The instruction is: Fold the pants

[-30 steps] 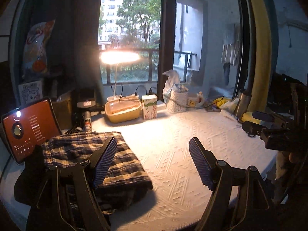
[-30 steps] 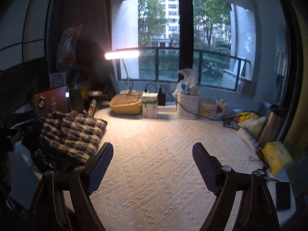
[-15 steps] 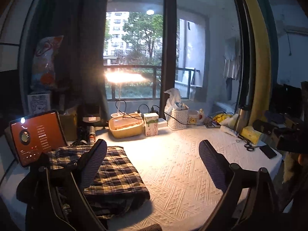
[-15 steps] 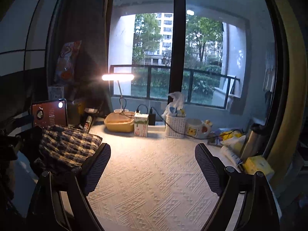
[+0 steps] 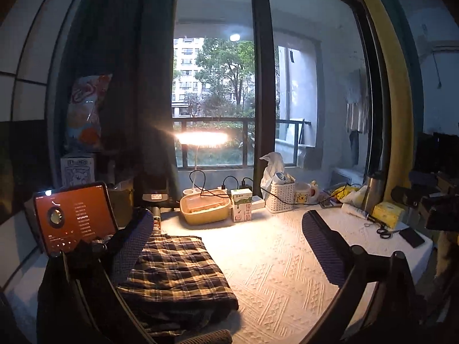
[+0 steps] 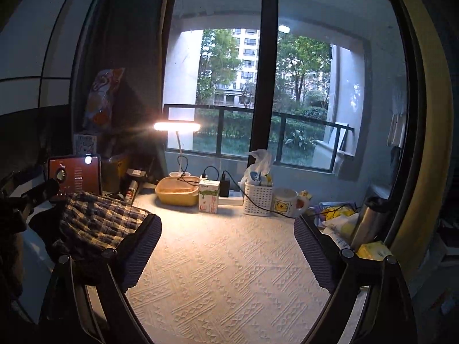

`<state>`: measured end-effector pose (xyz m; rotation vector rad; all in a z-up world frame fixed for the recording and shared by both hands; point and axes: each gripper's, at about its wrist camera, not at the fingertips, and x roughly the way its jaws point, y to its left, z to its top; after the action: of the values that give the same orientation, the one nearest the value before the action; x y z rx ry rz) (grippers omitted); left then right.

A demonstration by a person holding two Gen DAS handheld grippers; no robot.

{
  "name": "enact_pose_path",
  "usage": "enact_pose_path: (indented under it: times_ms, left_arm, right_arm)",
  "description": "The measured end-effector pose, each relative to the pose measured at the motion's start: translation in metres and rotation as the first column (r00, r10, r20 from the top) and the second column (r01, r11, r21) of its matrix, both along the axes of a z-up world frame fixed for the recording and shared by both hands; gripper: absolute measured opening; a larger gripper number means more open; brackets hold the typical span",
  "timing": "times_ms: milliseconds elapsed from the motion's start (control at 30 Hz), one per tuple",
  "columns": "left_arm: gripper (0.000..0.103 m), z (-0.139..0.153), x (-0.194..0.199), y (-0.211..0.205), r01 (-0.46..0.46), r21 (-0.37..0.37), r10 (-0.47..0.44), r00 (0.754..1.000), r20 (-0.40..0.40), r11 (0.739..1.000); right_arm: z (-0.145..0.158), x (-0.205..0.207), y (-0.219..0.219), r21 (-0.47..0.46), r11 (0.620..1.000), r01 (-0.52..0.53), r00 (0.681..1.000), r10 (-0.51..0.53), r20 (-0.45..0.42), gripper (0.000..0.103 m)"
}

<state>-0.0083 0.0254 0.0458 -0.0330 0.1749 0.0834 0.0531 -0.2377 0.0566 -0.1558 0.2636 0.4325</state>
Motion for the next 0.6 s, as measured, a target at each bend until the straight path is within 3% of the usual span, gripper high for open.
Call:
enact_pose_path:
  times_ms: [600]
  left_arm:
    - [0.102, -0.0054, 0.0027, 0.0018, -0.015, -0.013, 0.014, 1.000, -0.028, 1.000]
  right_arm:
    - [-0.0029, 0.0000, 0.0046, -0.015, 1.000, -0.013, 1.000, 0.013, -0.007, 0.095]
